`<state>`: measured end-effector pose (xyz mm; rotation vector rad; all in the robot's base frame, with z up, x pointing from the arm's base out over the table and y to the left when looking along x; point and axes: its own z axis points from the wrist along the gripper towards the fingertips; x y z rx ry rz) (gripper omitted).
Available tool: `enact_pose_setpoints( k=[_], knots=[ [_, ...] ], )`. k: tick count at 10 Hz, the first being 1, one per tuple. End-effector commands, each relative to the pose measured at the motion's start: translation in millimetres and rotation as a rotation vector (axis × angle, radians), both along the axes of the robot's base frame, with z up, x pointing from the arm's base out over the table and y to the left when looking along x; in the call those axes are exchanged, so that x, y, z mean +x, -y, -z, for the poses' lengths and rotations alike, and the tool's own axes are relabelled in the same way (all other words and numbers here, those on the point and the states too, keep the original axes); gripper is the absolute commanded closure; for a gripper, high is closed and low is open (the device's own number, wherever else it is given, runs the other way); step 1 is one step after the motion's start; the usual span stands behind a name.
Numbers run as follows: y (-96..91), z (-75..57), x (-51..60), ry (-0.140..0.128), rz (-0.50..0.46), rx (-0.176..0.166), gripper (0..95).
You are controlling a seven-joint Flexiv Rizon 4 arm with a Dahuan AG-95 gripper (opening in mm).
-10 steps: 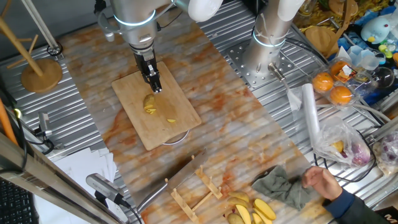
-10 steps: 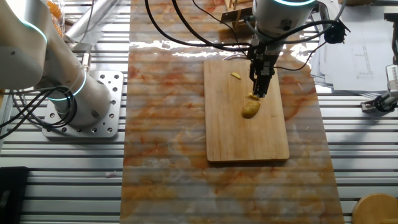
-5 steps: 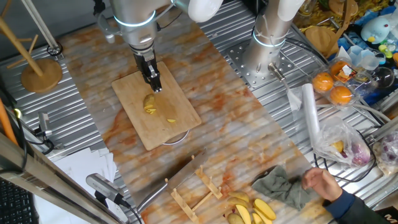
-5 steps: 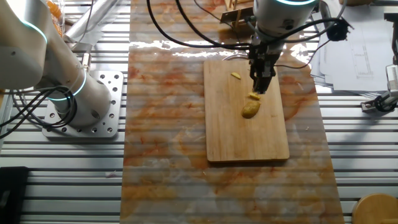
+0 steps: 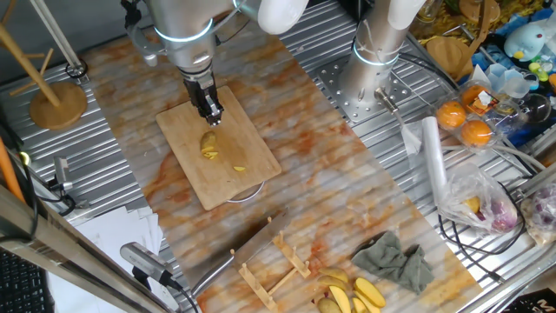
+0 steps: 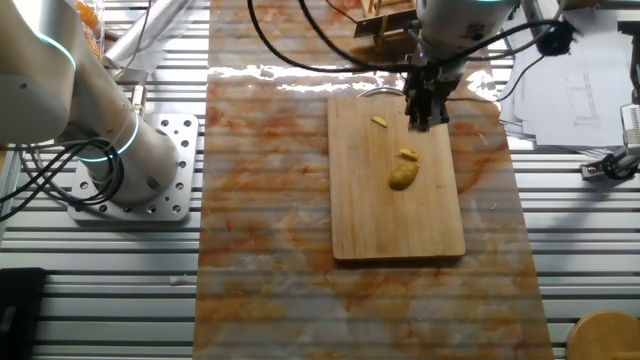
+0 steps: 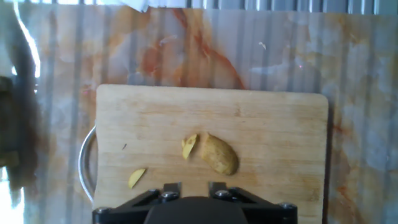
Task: Chop the potatoes
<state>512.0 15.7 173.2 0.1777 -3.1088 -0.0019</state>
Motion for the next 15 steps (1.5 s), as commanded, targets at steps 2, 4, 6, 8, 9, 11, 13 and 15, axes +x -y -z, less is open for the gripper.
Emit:
enact_pose_setpoints(
  k=[2,4,6,8,9,11,13,15],
  knots=[
    [-26.1,-0.5,20.3,-0.035,0.026,-0.004,95.0],
    [-50.3,0.7,27.0,-0.041,-0.004,-0.001,95.0],
    [-74.4,-1.6,28.2,-0.040,-0.036,0.003,95.0],
    [-98.0,-3.0,24.5,-0.043,-0.070,0.008,95.0],
    [-105.0,-3.6,25.3,-0.042,-0.087,0.010,95.0],
    [-121.0,-7.6,30.2,-0.058,-0.105,0.005,95.0],
    [-122.0,-9.1,31.4,-0.056,-0.133,-0.001,95.0],
    [-122.0,-9.1,31.4,-0.049,-0.133,0.003,95.0]
  ],
)
